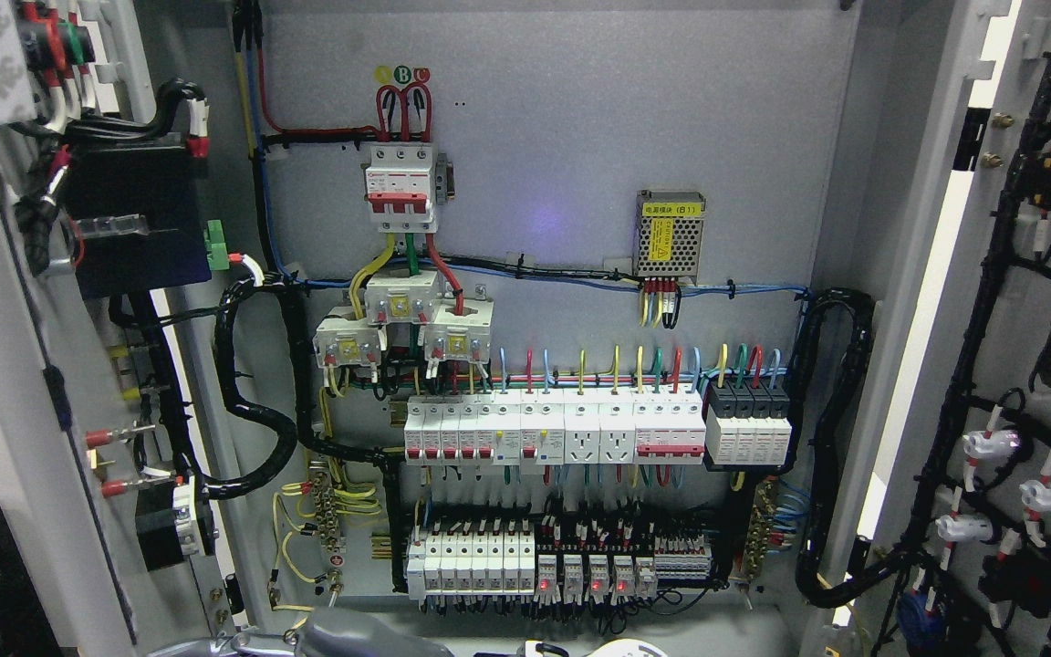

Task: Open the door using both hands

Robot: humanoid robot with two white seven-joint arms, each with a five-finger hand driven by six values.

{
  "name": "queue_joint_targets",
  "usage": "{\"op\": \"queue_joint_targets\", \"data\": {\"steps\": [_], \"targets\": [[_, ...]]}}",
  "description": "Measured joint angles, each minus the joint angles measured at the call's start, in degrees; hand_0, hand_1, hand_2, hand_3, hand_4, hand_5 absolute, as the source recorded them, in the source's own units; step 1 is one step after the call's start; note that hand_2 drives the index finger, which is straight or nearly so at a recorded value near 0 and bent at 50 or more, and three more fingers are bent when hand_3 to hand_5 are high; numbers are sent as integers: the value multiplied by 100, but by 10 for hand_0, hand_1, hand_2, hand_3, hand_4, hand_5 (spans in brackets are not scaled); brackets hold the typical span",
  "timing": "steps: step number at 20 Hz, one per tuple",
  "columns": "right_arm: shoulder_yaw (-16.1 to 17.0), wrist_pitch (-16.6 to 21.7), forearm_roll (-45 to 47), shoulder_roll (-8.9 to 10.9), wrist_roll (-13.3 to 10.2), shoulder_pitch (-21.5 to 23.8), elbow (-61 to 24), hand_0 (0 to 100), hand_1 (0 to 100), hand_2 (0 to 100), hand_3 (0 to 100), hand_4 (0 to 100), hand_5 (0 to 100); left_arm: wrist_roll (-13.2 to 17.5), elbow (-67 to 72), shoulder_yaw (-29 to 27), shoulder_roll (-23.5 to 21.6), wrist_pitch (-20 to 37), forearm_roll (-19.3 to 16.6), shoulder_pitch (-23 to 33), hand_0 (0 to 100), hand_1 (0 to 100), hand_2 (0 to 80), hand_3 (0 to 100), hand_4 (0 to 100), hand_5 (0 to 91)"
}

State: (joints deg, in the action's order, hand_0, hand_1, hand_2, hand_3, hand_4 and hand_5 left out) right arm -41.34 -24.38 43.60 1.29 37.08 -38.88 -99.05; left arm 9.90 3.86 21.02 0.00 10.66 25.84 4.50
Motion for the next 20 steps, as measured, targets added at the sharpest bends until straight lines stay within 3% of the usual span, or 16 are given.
{"op": "queue_joint_targets", "data": {"steps": [9, 20], "targets": [[-247, 459, -581, -139, -14, -26, 150, 0, 0, 0, 0, 0, 0, -1, 0, 2, 0, 0, 0, -1, 0, 0, 0, 0, 0, 0], [-456, 485, -797, -420, -15, -141, 416, 0, 0, 0, 0, 0, 0, 0, -1, 4, 0, 0, 2, -1, 0, 0, 0, 0, 0, 0]]}}
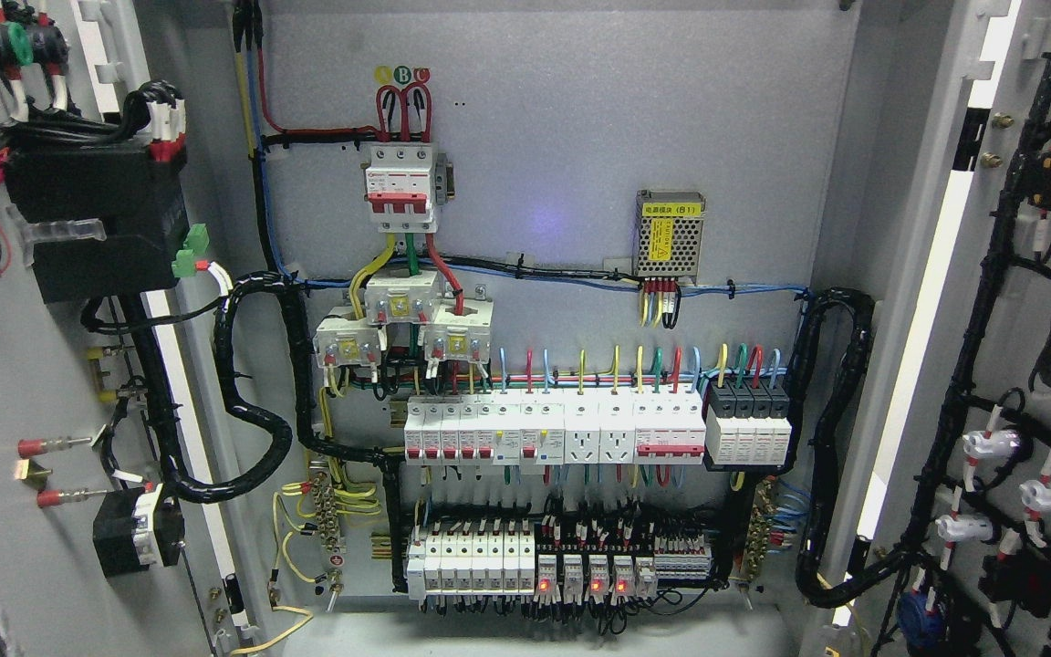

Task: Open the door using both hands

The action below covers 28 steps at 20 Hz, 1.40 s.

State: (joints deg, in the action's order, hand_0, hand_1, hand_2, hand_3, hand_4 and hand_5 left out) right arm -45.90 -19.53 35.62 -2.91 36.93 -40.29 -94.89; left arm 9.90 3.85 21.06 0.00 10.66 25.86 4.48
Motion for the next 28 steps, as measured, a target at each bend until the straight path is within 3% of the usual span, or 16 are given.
{"op": "queue_joint_targets", "data": {"steps": [15, 28], "targets": [[-60, -1, -156, -218, -26, -138, 246, 0, 0, 0, 0, 0, 0, 0, 1, 2, 0, 0, -1, 0, 0, 0, 0, 0, 0, 0], [464, 45, -128, 280, 35, 241, 136, 0, 0, 0, 0, 0, 0, -1, -1, 1, 0, 0, -2, -1, 0, 0, 0, 0, 0, 0]]}}
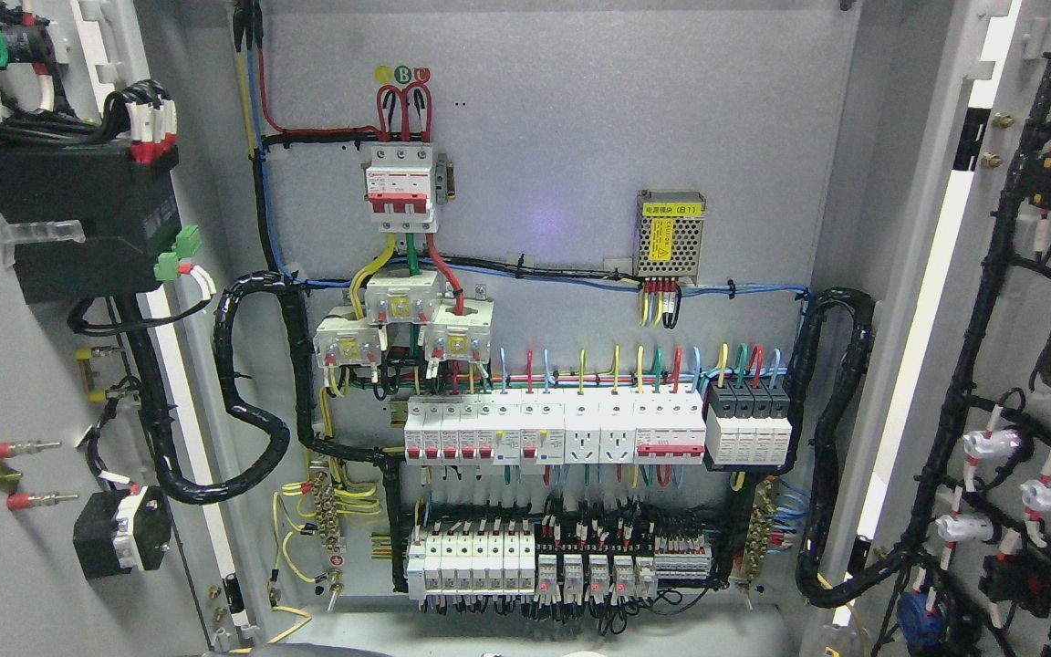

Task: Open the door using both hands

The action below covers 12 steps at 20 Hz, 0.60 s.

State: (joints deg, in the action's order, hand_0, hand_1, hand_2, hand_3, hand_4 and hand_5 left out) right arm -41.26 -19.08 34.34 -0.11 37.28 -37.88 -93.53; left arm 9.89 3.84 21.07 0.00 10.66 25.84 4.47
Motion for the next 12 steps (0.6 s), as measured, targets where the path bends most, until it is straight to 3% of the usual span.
{"op": "queue_joint_targets", "data": {"steps": [9, 12], "targets": [[625, 438, -19, 349, -10, 844, -452, 0, 0, 0, 0, 0, 0, 0, -3, 3, 0, 0, 0, -11, 0, 0, 0, 0, 0, 0], [789, 817, -31, 507, -301, 1176, -657, 0, 0, 0, 0, 0, 0, 0, -7, 5, 0, 0, 0, -13, 0, 0, 0, 0, 0, 0]]}}
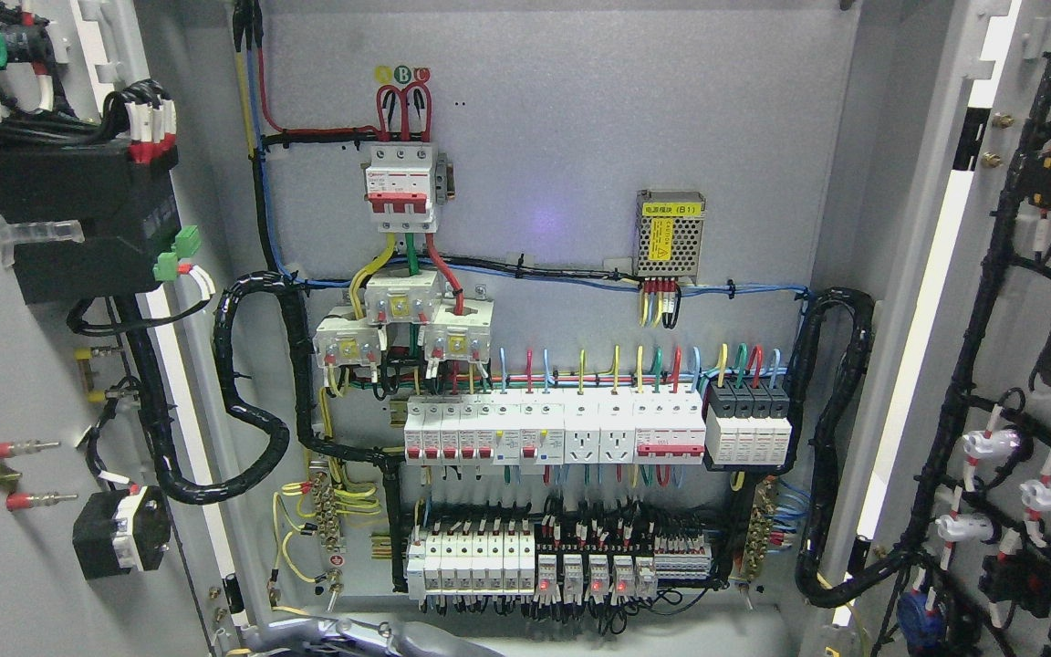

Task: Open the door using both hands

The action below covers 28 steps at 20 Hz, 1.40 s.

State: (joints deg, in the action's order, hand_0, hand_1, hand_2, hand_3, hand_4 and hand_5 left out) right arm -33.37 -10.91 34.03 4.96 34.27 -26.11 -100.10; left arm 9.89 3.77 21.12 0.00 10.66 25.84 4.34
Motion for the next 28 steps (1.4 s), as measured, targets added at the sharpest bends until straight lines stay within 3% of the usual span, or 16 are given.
{"op": "queue_joint_targets", "data": {"steps": [4, 8, 17, 24, 28], "targets": [[211, 569, -10, 220, -698, 406, -340, 0, 0, 0, 0, 0, 0, 0, -9, 2, 0, 0, 0, -2, 0, 0, 0, 0, 0, 0], [466, 742, -14, 449, -1137, 834, -769, 0, 0, 0, 0, 0, 0, 0, -26, 4, 0, -19, 0, -7, 0, 0, 0, 0, 0, 0], [1257, 1441, -18, 983, -1259, 1755, -1422, 0, 0, 0, 0, 0, 0, -7, -581, 61, -126, 3, -177, -14, 0, 0, 0, 0, 0, 0], [1884, 2345, -11, 1243, -1264, 2380, -1668, 0, 0, 0, 0, 0, 0, -17, -1469, 143, -257, 11, -870, -3, 0, 0, 0, 0, 0, 0], [2273, 2633, 10, 1324, -1249, 2664, -1750, 0, 0, 0, 0, 0, 0, -6, -2054, 241, -304, 21, -1214, 16, 0, 0, 0, 0, 0, 0]]}}
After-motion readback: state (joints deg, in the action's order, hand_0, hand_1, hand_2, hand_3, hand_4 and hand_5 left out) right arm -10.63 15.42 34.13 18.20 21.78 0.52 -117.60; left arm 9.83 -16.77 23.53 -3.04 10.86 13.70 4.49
